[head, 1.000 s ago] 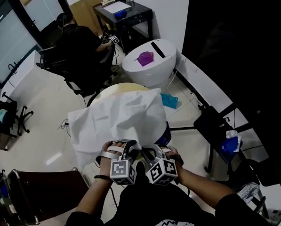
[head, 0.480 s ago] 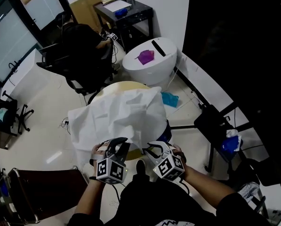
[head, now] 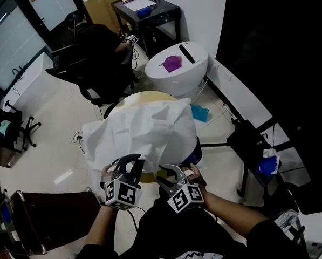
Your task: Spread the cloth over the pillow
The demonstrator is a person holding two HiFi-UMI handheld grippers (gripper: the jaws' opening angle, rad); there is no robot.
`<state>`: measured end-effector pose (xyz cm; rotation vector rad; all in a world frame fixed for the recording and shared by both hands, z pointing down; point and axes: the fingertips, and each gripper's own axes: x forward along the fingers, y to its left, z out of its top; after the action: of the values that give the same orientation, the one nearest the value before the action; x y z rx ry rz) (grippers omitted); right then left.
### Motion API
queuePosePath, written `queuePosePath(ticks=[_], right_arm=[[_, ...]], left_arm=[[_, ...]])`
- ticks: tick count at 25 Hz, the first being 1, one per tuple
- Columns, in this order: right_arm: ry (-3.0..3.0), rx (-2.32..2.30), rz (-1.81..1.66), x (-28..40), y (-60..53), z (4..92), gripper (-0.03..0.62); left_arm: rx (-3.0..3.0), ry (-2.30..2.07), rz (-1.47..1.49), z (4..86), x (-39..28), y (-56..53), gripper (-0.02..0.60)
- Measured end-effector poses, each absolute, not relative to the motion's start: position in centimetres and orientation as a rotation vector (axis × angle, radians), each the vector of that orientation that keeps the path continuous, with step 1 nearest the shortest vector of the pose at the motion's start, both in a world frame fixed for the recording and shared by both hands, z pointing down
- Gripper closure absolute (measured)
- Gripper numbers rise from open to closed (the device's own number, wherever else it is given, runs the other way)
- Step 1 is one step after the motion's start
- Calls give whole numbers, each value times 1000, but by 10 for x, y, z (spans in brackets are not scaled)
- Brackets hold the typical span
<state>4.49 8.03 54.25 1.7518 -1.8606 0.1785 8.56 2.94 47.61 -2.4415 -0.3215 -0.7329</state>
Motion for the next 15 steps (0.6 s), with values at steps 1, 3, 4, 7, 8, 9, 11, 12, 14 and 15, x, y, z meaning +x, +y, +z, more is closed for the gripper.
queuePosePath(ticks=[1, 3, 4, 7, 8, 9, 11, 12, 14, 15], right_arm=[[-1851, 1751, 159, 42, 76, 543, 393], [-1804, 1787, 116, 44, 68, 541, 393], [-1773, 1818, 103, 48, 65, 539, 396], [-1694, 1893, 100, 64, 68, 532, 484], [-1675, 1905, 102, 69, 72, 531, 553], [-1658, 1914, 104, 75, 77, 531, 577], [-1618, 1940, 109, 89, 92, 528, 580], [-1589, 1958, 110, 98, 101, 525, 580], [-1520, 1992, 100, 117, 121, 515, 582], [-1485, 2003, 86, 127, 132, 510, 582]], left_arm=[[-2446, -329, -729, 476, 85, 31, 581], [-2446, -346, -723, 476, 85, 34, 581], [-2442, -355, -724, 477, 84, 35, 581], [-2436, -389, -720, 477, 83, 40, 581], [-2432, -406, -717, 478, 82, 43, 581], [-2425, -429, -712, 479, 82, 47, 581], [-2399, -489, -697, 481, 81, 59, 581], [-2379, -520, -689, 483, 81, 66, 581], [-2338, -578, -675, 485, 81, 81, 581], [-2323, -609, -666, 486, 81, 91, 581]])
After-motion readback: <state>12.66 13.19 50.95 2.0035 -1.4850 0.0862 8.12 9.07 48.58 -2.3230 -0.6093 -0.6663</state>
